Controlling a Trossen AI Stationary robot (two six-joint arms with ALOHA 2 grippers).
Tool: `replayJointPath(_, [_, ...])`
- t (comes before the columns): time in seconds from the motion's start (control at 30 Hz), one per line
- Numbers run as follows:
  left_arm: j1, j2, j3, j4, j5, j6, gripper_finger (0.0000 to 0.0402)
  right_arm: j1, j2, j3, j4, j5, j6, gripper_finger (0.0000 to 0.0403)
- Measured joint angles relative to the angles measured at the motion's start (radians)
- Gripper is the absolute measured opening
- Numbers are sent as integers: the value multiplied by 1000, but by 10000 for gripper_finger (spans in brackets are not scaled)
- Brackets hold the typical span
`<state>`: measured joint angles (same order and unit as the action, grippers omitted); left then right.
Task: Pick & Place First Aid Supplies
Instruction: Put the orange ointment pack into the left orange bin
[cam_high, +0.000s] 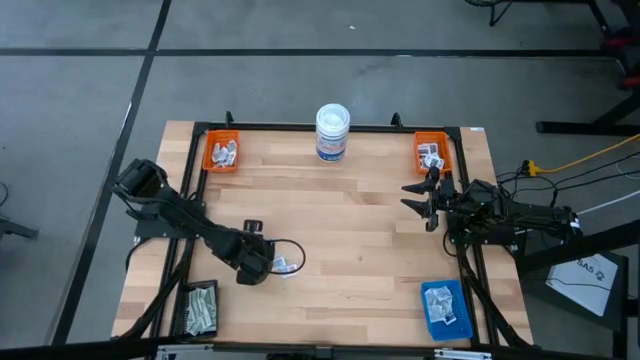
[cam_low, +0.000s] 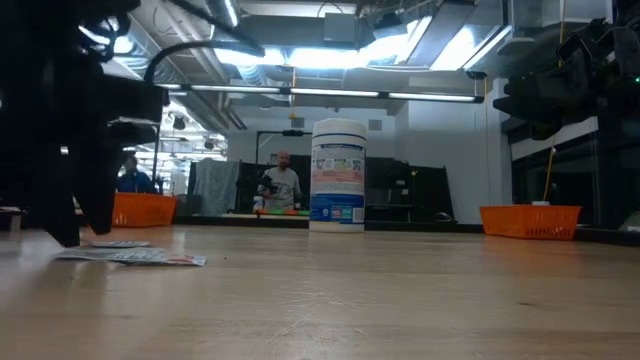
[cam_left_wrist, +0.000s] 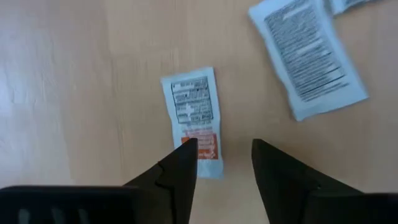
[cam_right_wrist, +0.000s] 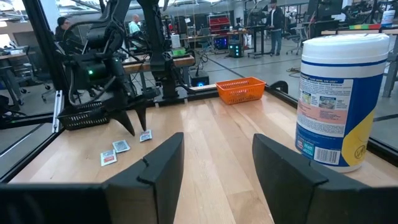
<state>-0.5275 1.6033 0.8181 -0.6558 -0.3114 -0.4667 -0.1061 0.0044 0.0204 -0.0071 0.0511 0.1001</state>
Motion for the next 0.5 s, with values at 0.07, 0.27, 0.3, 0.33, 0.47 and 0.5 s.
replayJointPath(0.07, [6,19,0,-3,-3,-1,149,0,0,0,0,0,0,191])
replayJointPath(0.27, [34,32,-21,7,12,-2,148,0,0,0,0,0,0,191])
replayJointPath(0.3, [41,28,-30,14,19,-2,147,0,0,0,0,0,0,191])
replayJointPath(0.33, [48,22,-43,26,29,-2,146,0,0,0,0,0,0,191])
replayJointPath(0.47, [79,11,-72,66,91,-3,141,0,0,0,0,0,0,191])
replayJointPath(0.5, [83,11,-73,67,97,-3,138,0,0,0,0,0,0,191])
